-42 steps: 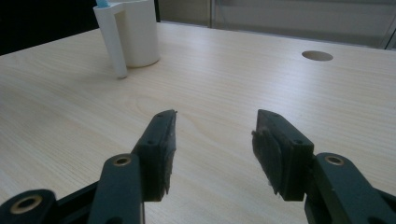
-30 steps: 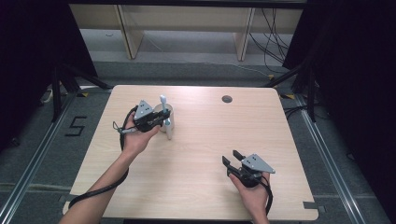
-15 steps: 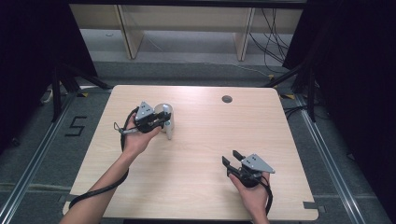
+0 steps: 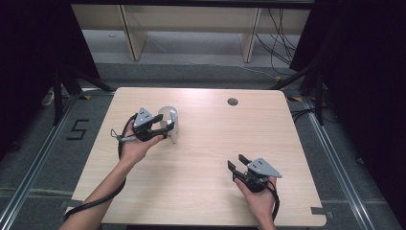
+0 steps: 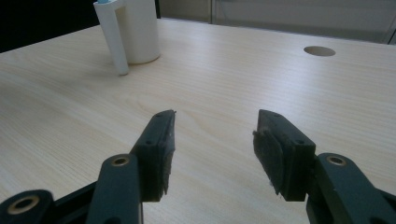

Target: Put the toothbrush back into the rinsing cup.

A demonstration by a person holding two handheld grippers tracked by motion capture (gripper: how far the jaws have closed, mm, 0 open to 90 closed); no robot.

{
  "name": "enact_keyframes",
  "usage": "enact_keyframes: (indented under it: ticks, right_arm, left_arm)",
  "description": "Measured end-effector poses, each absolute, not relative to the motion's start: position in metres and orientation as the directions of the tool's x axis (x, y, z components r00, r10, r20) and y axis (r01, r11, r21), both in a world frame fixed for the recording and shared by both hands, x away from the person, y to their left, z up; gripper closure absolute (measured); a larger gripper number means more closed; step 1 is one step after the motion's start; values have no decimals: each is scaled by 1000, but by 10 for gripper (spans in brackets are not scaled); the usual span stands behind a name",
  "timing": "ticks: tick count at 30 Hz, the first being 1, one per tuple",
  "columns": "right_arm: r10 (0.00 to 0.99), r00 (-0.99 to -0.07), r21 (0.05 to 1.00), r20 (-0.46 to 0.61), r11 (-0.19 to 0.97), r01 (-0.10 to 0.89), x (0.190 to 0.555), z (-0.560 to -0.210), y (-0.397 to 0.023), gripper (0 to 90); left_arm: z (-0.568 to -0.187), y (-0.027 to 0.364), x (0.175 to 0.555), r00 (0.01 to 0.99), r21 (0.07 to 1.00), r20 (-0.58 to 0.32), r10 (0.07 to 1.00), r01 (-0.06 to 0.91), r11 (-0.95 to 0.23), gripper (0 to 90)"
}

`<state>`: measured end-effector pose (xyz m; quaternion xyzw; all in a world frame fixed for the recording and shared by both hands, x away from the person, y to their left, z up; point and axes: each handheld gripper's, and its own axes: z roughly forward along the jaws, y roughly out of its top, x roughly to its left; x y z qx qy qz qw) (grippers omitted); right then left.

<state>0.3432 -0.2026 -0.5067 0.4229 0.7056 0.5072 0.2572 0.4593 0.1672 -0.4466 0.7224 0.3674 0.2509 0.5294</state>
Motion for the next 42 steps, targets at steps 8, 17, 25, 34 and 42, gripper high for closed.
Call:
enact_keyframes:
  ticks: [8,17,25,34,42]
  right_arm:
    - [854,-514,935,82,113,337,344,-509,-202,480]
    - [859,-509,935,46,143,326,344,-508,-203,479]
    - [861,-508,937,30,152,313,345,-509,-203,478]
    - [861,-507,936,35,150,319,344,-508,-204,478]
    - [859,-511,937,36,149,317,345,-510,-204,477]
  left_arm:
    - [-443,181,440,613,954,-15,790,246,-173,365]
    - [-449,198,420,600,950,-14,800,257,-176,358]
    - [-457,208,406,595,950,-15,804,259,-174,356]
    - [-473,218,394,577,945,-39,816,286,-158,353]
    - [-489,231,383,548,950,-65,834,289,-117,356]
